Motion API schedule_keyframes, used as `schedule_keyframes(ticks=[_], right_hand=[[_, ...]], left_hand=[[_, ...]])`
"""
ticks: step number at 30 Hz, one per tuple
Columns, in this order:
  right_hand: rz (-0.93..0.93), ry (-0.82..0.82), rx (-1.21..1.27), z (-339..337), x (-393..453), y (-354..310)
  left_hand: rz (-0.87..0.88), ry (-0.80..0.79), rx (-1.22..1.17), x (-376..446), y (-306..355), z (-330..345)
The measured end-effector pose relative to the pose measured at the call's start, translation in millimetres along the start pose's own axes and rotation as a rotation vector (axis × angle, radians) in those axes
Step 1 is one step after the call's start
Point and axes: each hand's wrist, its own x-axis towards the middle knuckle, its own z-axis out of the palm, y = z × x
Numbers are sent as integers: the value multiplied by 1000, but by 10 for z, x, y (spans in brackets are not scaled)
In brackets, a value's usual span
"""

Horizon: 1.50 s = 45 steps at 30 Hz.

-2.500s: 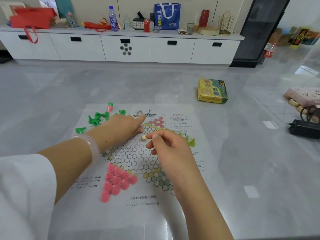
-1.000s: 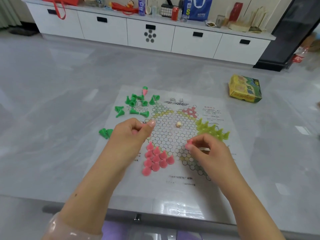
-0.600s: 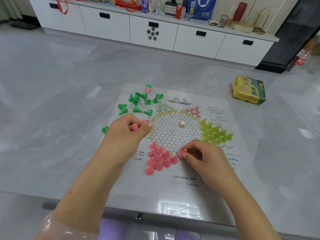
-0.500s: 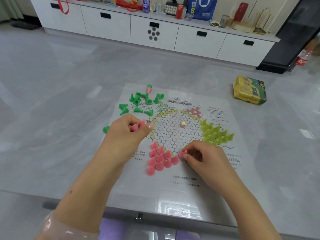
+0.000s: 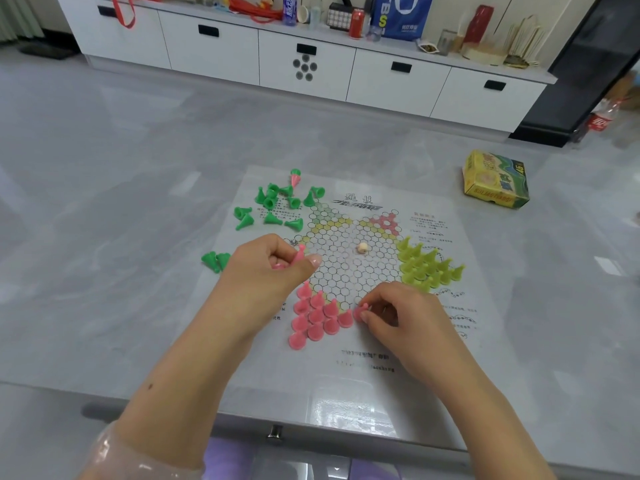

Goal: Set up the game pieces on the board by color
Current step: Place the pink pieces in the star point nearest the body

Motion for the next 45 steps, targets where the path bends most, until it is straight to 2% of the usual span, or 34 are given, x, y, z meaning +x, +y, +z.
schedule_keyframes(ticks=[8, 12, 16, 19, 23, 29, 33, 36, 39, 42, 45], right_hand=[[38, -23, 49, -14, -7, -5], [94, 48, 238, -84, -26, -46], [29, 172, 496, -158, -31, -239], [-18, 174, 598, -177, -20, -363], [19, 157, 714, -199, -10, -399], [46, 99, 730, -161, 10, -384], [90, 103, 801, -169, 14, -390], [157, 185, 848, -190, 41, -356], [217, 221, 748, -181, 76, -280], [282, 164, 636, -109, 98, -216], [322, 93, 585, -30, 111, -188]], left_hand=[[18, -20, 34, -40, 16, -6], [39, -84, 41, -58, 4, 27], [4, -229, 10, -123, 41, 118], [18, -284, 10, -145, 50, 165], [58, -286, -3, -147, 53, 183], [76, -291, 21, -147, 23, 191], [90, -280, 34, -152, 22, 197], [86, -263, 9, -147, 44, 171], [55, -150, -27, -121, 41, 139], [32, -23, -25, -79, 20, 98], [6, 6, -94, -55, 9, 69]])
